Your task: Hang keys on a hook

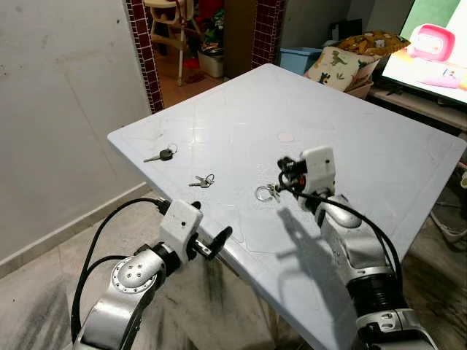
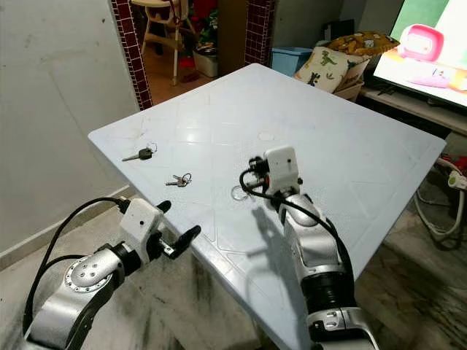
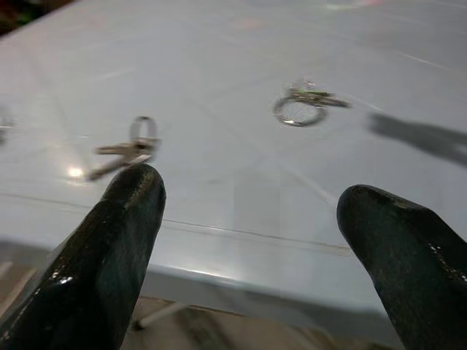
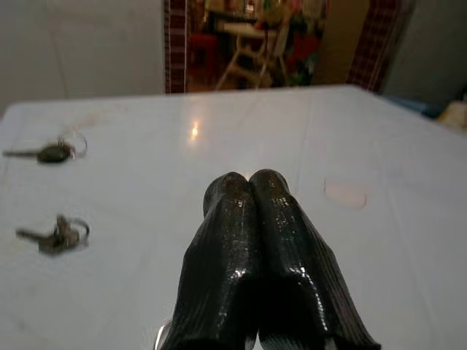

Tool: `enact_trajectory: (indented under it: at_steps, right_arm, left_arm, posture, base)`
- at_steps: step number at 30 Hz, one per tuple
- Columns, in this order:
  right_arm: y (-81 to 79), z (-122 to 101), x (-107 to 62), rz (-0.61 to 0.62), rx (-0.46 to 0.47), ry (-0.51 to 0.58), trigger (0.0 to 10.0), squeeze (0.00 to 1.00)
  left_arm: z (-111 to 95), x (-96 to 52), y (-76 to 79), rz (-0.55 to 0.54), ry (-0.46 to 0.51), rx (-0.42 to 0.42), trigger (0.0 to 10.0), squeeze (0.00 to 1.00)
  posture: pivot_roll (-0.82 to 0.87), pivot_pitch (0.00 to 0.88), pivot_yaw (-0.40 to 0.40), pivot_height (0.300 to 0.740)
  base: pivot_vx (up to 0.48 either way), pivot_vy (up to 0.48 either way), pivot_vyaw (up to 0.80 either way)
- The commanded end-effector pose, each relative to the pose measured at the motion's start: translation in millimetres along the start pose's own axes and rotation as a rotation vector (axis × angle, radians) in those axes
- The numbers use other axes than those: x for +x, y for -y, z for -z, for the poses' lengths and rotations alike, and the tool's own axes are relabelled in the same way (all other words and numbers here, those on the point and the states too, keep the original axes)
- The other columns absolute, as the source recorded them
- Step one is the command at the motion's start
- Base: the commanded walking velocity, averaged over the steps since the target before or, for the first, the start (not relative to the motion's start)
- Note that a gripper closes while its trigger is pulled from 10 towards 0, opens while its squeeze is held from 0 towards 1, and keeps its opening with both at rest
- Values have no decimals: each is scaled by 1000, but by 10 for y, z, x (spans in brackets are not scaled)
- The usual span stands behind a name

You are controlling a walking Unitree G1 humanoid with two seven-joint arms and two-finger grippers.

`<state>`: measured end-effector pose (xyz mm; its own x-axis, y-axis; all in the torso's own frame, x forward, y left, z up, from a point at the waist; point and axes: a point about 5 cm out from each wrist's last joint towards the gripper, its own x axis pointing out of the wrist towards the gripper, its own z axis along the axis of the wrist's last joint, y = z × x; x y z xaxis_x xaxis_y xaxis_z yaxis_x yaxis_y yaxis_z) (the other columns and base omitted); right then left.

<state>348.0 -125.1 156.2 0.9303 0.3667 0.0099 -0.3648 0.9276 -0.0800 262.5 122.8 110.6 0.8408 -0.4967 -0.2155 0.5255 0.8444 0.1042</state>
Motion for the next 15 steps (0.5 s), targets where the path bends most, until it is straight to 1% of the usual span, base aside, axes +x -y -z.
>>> enact_trajectory:
  at_steps: [1, 3, 4, 5, 6, 8, 9, 10, 11, 13, 14, 15]
  right_arm:
    - [-20, -103, 17, -17, -19, 35, 0, 0]
    - [-36, -83, 12, -35, -30, 25, 0, 0]
    - [-58, -13, -8, -48, -74, -3, 2588, 0]
    - [-63, 10, -15, -49, -91, -12, 2588, 0]
    - [-66, 40, -21, -48, -102, -27, 10000, 0]
    - [-105, 149, -38, -70, -119, -82, 10000, 0]
    - [-132, 171, -44, -84, -121, -88, 10000, 929]
    - [-149, 182, -48, -93, -122, -90, 10000, 929]
    - [-175, 204, -44, -99, -124, -98, 10000, 1000]
    - [-207, 251, -31, -98, -138, -122, 10000, 1000]
    - [-216, 304, -3, -86, -156, -153, 10000, 1000]
    - [-216, 304, -3, -86, -156, -153, 10000, 1000]
  left_arm:
    - [-28, 12, -73, -46, 14, 11, 10000, 0]
    - [-29, 18, -73, -47, 16, 8, 10000, 0]
    - [-25, 16, -73, -46, 17, 6, 10000, 0]
    - [-22, 14, -74, -46, 17, 6, 10000, 0]
    - [-17, 10, -73, -46, 16, 7, 10000, 0]
    - [-5, 5, -71, -46, 14, 7, 10000, 0]
    - [-2, 5, -71, -47, 13, 8, 10000, 0]
    - [0, 6, -71, -48, 13, 9, 10000, 0]
    - [-2, 7, -71, -48, 14, 9, 10000, 0]
    - [-6, 9, -67, -43, 15, 5, 10000, 0]
    - [-14, 8, -56, -31, 19, 0, 10000, 0]
    - [-14, 8, -56, -31, 19, 0, 10000, 0]
  posture:
    - [18, 0, -7, 740]
    - [17, 0, -7, 740]
    - [17, 0, -7, 740]
    - [17, 0, -7, 740]
    - [17, 0, -7, 740]
    - [21, 0, -6, 740]
    - [21, 0, -6, 740]
    - [21, 0, -6, 740]
    - [22, 0, -4, 740]
    - [26, 0, -4, 740]
    - [26, 0, -4, 740]
    - [26, 0, -4, 740]
  base:
    - [0, 0, 0]
    - [0, 0, 0]
    - [0, 0, 0]
    - [0, 0, 0]
    - [0, 0, 0]
    - [0, 0, 0]
    - [0, 0, 0]
    - [0, 0, 0]
    - [0, 0, 0]
    - [0, 0, 0]
    - [0, 0, 0]
    - [0, 0, 0]
